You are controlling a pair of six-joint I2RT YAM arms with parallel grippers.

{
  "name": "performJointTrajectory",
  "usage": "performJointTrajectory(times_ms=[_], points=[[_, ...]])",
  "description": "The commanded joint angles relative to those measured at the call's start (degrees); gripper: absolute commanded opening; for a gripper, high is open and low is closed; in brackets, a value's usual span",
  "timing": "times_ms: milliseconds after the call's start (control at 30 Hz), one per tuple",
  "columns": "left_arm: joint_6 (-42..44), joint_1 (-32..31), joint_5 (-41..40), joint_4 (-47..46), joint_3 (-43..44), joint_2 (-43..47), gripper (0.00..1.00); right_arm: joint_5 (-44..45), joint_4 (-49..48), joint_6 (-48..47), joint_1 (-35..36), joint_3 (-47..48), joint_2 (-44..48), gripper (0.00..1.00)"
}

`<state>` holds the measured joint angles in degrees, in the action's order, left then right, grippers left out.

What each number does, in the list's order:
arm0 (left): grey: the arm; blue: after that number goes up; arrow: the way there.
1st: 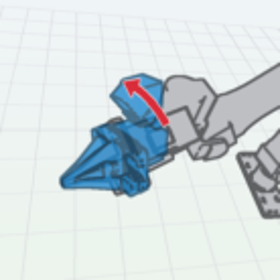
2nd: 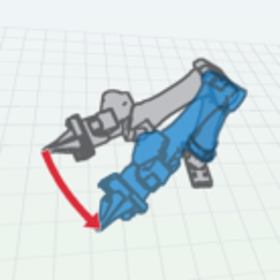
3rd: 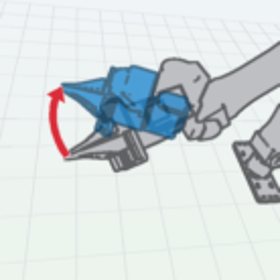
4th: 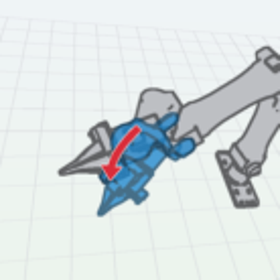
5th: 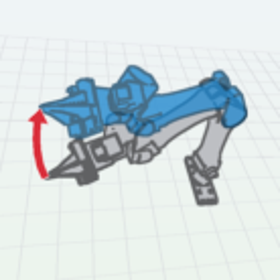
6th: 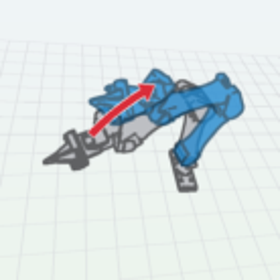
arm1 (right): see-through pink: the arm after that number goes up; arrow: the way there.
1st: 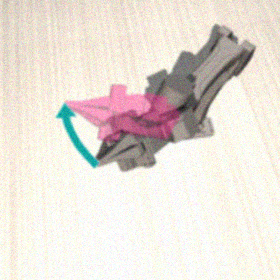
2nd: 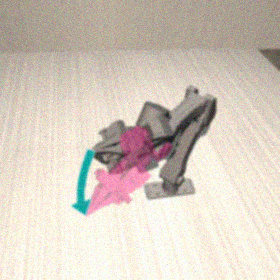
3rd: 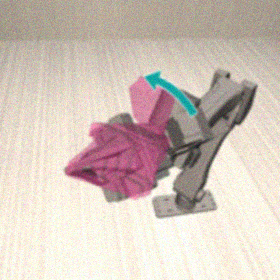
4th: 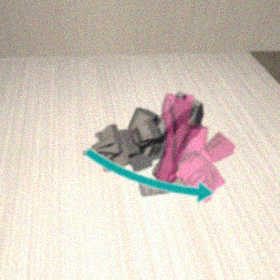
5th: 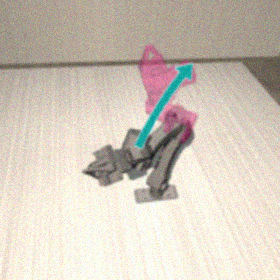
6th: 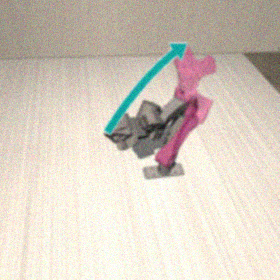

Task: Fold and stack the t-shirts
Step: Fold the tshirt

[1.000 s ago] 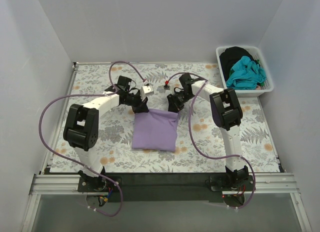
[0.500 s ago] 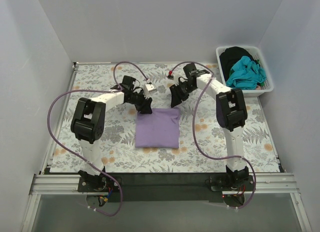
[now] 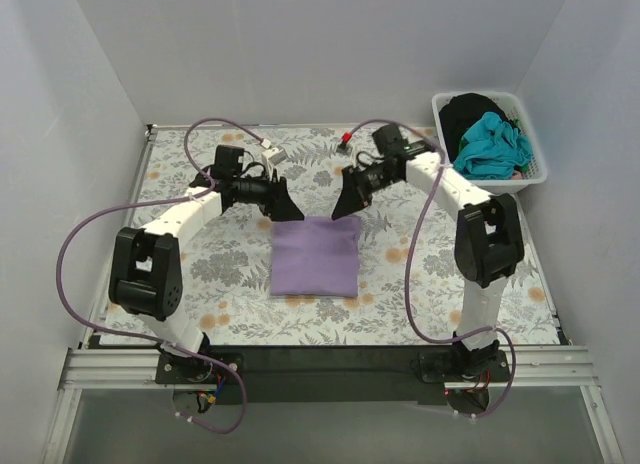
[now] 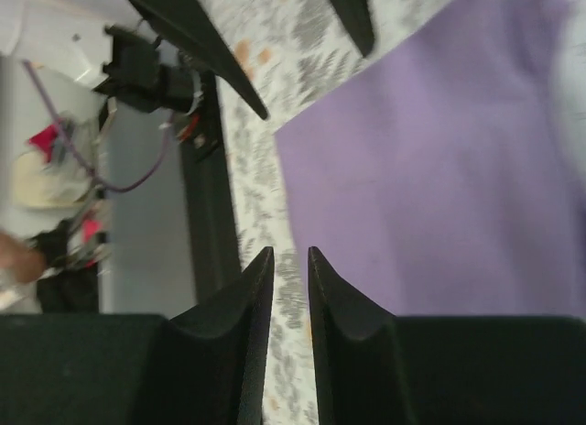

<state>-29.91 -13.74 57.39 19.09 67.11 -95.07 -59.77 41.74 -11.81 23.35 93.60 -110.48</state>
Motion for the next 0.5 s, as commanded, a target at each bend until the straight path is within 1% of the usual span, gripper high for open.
performJointTrajectory(times_ms=[0,233,367,433,467], points=[[-9.1,-0.2,7.7,-1.1,-4.0,-3.2,0.54,-10.6,0.4,1.5,3.5,-4.5,-4.4,0.27],[-11.4,0.5,8.2,-3.8,-4.4,-10.6,0.54,-10.6,0.4,-1.1,1.0,-5.5,-12.1,0.27],[-13.2,2.8,7.9,-5.6,-3.0,-15.8,0.54,-5.5,0.2,-1.9,-2.7,-4.5,-15.5,0.28],[-13.9,4.1,7.4,-5.8,-1.2,-19.0,0.54,-3.3,0.2,-2.2,-4.0,-3.5,-16.9,0.31],[-14.1,4.2,7.2,-5.9,-0.7,-19.9,0.54,-0.5,0.1,-2.5,-5.1,-3.2,-18.0,0.31]])
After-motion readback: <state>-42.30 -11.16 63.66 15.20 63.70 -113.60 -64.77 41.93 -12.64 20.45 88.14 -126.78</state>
